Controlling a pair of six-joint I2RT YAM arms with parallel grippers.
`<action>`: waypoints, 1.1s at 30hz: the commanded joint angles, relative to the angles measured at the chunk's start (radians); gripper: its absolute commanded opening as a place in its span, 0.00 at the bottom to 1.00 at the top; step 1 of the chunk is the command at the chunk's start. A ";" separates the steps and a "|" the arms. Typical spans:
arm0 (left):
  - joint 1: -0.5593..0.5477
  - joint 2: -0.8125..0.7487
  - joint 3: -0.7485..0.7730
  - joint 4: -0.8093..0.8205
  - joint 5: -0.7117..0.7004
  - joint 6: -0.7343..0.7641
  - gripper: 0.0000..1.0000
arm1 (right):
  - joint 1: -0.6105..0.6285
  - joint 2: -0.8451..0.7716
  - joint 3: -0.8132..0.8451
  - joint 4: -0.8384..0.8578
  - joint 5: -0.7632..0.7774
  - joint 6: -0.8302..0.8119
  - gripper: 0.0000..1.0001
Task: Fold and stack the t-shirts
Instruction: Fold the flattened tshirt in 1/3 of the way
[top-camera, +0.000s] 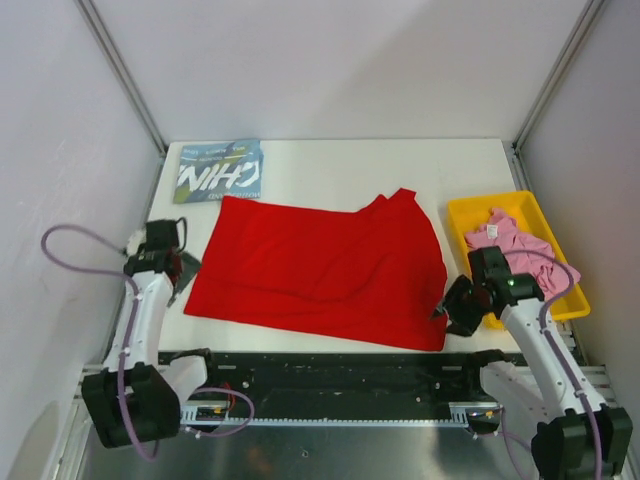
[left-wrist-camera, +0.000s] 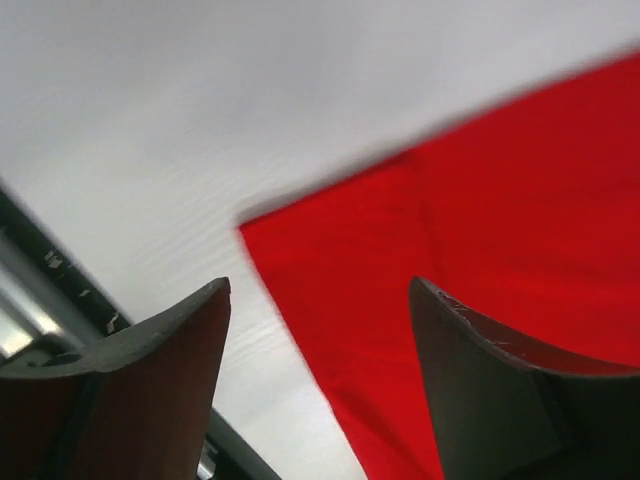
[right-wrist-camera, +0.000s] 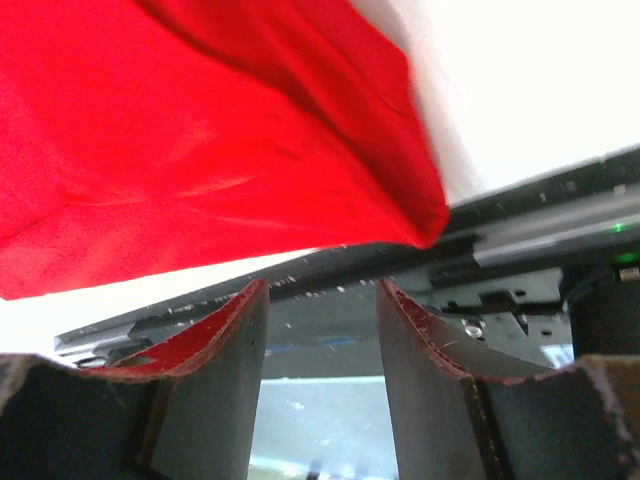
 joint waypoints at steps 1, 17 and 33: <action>-0.257 0.034 0.181 0.048 0.003 0.103 0.74 | 0.122 0.112 0.169 0.153 0.124 -0.074 0.52; -0.773 0.595 0.389 0.391 0.456 0.141 0.58 | 0.327 0.920 0.601 0.531 0.372 -0.222 0.44; -0.791 0.702 0.399 0.477 0.555 0.124 0.56 | 0.387 1.041 0.684 0.467 0.472 -0.236 0.45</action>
